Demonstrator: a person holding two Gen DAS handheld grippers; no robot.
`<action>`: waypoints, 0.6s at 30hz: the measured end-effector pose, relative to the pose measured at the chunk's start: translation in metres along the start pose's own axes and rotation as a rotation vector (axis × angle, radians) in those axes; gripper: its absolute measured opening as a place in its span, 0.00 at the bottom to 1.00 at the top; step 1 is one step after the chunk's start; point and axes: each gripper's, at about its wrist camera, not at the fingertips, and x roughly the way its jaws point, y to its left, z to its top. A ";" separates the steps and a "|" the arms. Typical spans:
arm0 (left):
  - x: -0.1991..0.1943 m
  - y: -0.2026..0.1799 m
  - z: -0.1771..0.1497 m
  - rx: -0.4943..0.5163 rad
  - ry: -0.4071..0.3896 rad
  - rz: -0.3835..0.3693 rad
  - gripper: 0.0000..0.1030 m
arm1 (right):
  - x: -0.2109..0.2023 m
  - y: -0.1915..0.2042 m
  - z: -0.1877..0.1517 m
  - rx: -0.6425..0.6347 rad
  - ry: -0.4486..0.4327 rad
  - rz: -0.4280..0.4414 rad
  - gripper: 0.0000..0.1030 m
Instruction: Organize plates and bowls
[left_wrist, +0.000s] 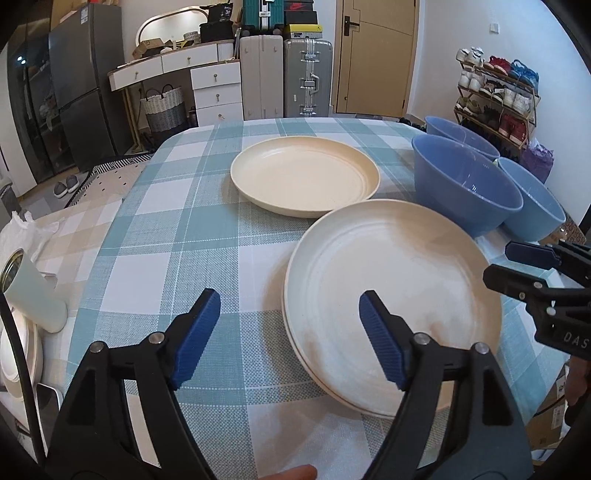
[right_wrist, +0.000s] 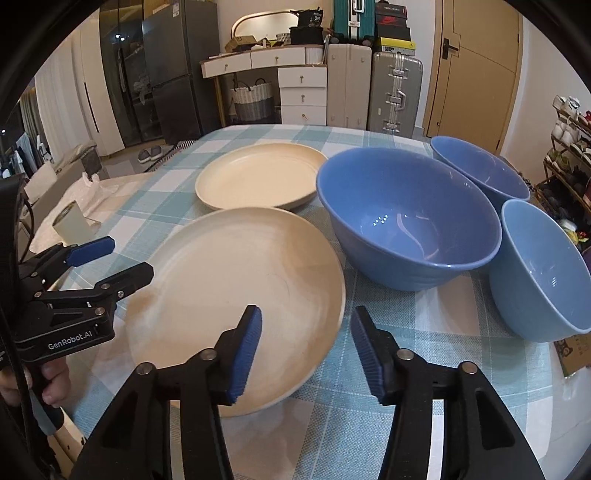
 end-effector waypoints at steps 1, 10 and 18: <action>-0.003 0.001 0.001 -0.007 0.001 -0.001 0.74 | -0.003 0.000 0.001 0.001 -0.007 0.001 0.65; -0.027 0.009 0.012 -0.057 -0.024 -0.006 0.84 | -0.038 -0.001 0.019 0.005 -0.094 0.047 0.87; -0.059 0.011 0.034 -0.075 -0.089 -0.023 0.98 | -0.071 0.002 0.043 -0.019 -0.159 0.069 0.97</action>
